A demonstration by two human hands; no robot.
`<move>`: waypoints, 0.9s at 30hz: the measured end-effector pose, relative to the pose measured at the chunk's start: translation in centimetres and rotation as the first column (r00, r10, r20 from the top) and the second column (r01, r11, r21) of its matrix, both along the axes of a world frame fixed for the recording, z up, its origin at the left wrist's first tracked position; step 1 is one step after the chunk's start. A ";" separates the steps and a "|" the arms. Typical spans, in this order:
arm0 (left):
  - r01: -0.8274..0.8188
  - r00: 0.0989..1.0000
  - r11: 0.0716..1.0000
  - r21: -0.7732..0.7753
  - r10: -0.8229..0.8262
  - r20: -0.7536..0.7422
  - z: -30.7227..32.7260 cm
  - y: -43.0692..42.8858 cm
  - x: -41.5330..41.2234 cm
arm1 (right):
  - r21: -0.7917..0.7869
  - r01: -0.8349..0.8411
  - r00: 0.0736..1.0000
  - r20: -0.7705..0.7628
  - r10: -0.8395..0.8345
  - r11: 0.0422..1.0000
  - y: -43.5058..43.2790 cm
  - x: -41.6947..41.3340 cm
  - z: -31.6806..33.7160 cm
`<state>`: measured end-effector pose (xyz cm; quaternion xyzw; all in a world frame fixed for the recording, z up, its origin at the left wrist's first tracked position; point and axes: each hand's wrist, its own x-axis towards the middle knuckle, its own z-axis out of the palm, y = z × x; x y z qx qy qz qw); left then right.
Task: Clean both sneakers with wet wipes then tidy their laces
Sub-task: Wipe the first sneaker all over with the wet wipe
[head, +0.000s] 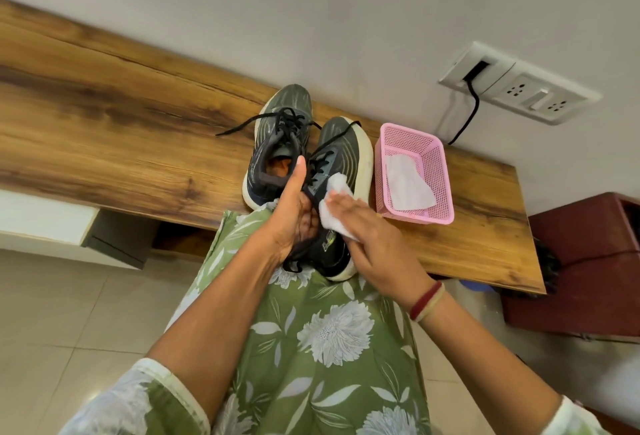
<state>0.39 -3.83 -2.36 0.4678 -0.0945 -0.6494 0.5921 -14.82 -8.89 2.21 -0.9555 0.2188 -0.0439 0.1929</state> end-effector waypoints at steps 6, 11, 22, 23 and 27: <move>0.044 0.989 0.995 -0.095 -0.030 0.143 1.3 1.4 -0.5 | 0.044 0.090 0.996 -0.013 -0.090 0.995 -2.2 0.7 0.4; 0.069 0.991 0.998 -0.015 -0.067 0.114 -0.3 0.6 -0.1 | 0.044 -0.057 0.998 -0.035 0.059 0.997 -1.7 0.8 0.6; 0.113 0.991 0.993 -0.020 -0.111 0.080 1.3 0.6 -0.6 | 0.035 0.037 0.999 -0.013 -0.036 0.999 -3.2 1.9 0.9; 0.072 0.995 0.997 -0.024 -0.070 0.069 0.5 0.2 -0.7 | 0.019 0.034 0.999 -0.012 -0.034 0.999 -3.0 1.9 0.9; 0.069 0.977 0.995 -0.076 -0.052 0.206 1.0 1.3 -0.8 | 0.243 -0.023 0.993 0.117 -0.006 0.970 -1.7 1.8 1.9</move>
